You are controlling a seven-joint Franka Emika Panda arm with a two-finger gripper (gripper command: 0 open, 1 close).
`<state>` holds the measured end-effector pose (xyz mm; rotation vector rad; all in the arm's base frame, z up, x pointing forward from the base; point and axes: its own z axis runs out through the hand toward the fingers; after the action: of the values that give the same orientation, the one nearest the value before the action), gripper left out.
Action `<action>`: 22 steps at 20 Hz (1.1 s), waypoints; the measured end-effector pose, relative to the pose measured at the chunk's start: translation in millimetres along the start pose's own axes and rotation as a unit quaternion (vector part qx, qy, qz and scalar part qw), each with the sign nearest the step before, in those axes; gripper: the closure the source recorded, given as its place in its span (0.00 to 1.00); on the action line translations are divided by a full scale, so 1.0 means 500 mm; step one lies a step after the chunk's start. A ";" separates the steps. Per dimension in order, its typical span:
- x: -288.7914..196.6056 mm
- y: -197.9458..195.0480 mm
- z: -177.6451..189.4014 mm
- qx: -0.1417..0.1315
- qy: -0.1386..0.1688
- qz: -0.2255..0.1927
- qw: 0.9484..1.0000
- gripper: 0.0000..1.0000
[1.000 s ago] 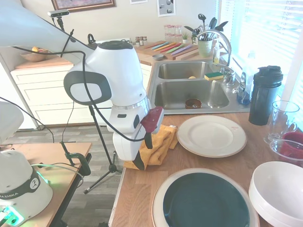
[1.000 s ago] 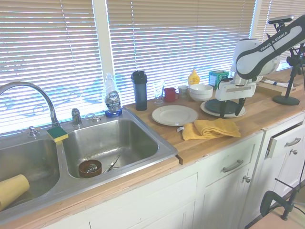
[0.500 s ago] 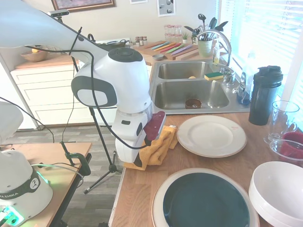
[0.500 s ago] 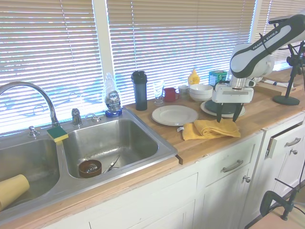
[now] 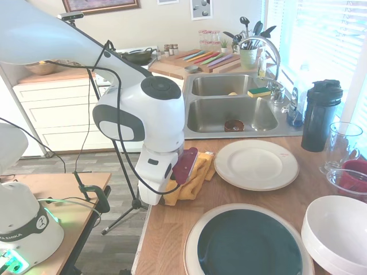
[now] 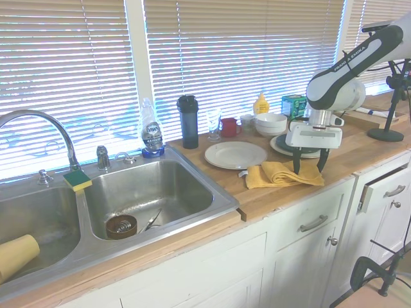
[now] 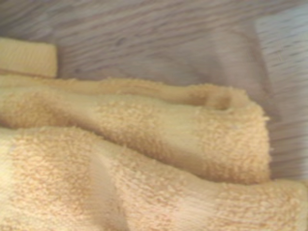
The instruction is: Wipe the white plate in clockwise motion
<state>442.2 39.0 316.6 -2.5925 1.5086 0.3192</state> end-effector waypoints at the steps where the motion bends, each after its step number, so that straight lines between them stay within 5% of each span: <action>1: -0.001 -0.001 0.000 0.001 -0.001 -0.004 1.000 0.00; 4: -0.008 -0.003 0.005 0.003 -0.006 -0.021 1.000 0.00; 5: -0.010 -0.004 0.006 0.006 -0.003 -0.025 1.000 1.00; 22: -0.012 -0.007 0.007 0.027 0.021 -0.033 0.999 1.00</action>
<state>441.9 46.6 314.9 -2.6157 1.4192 0.2157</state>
